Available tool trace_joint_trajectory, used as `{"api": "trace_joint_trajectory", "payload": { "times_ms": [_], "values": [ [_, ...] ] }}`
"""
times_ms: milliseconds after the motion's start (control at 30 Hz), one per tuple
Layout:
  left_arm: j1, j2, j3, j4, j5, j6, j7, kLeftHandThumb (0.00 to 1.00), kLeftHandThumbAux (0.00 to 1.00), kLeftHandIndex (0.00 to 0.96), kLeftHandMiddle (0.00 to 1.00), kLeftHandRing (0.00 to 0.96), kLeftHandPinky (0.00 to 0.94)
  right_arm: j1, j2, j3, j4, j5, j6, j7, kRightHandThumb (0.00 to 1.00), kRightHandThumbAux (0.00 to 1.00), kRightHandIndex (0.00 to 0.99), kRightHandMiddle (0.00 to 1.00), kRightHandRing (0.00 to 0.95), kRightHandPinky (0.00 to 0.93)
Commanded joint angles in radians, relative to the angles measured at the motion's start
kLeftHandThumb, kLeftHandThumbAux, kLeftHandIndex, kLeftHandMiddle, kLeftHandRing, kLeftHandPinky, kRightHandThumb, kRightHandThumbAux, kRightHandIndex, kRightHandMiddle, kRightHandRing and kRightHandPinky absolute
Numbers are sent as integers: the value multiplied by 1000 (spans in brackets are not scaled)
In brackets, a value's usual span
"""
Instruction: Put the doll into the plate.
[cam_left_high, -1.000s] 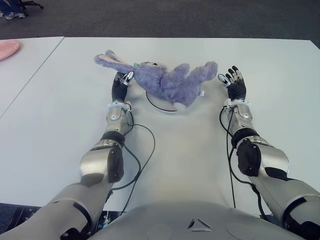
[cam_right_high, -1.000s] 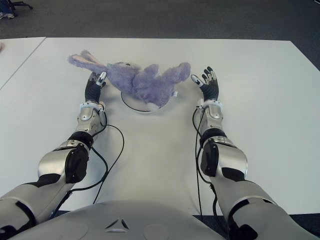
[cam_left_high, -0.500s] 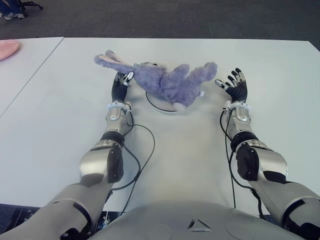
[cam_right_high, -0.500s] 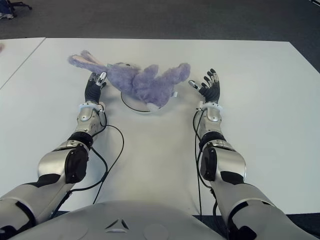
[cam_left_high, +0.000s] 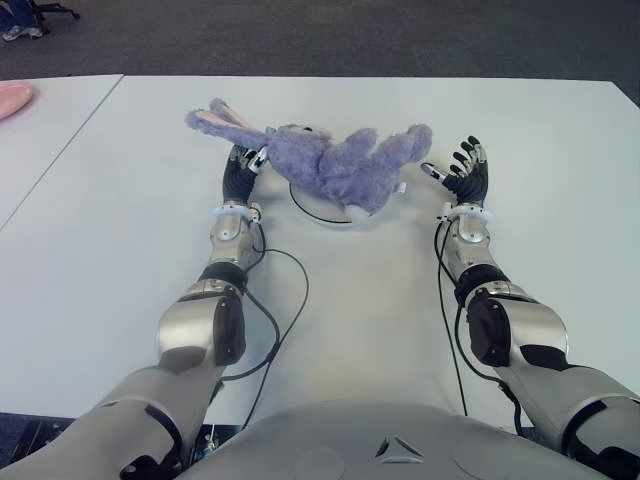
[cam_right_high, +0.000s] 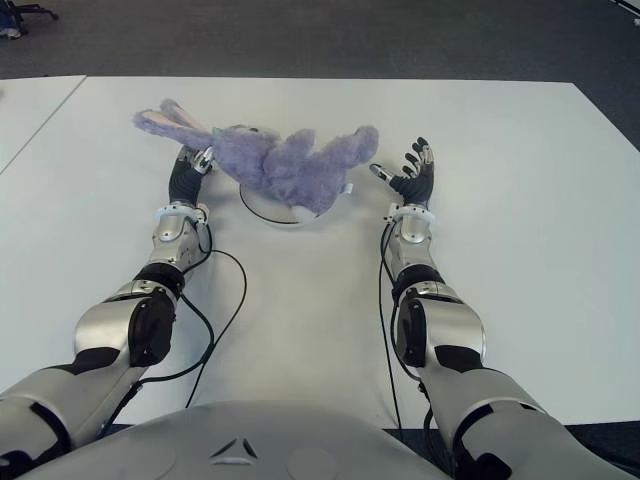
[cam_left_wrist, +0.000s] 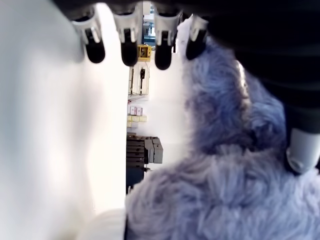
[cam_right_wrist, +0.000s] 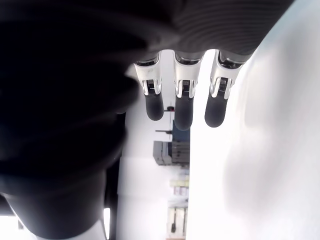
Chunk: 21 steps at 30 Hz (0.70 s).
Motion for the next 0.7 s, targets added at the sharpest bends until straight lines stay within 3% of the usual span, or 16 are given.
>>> {"api": "trace_joint_trajectory", "payload": {
  "times_ms": [33,700],
  "values": [
    [202,-31,-22,120,22,120,25,0,596,84,94,75,48,209,85,-35,115,39,130,35,0,935,88,118,137,187],
    [204,-25,-47,120,33,114,46,0,619,68,84,66,45,216,96,-12,114,4,115,8,0,934,115,151,162,213]
  ]
}}
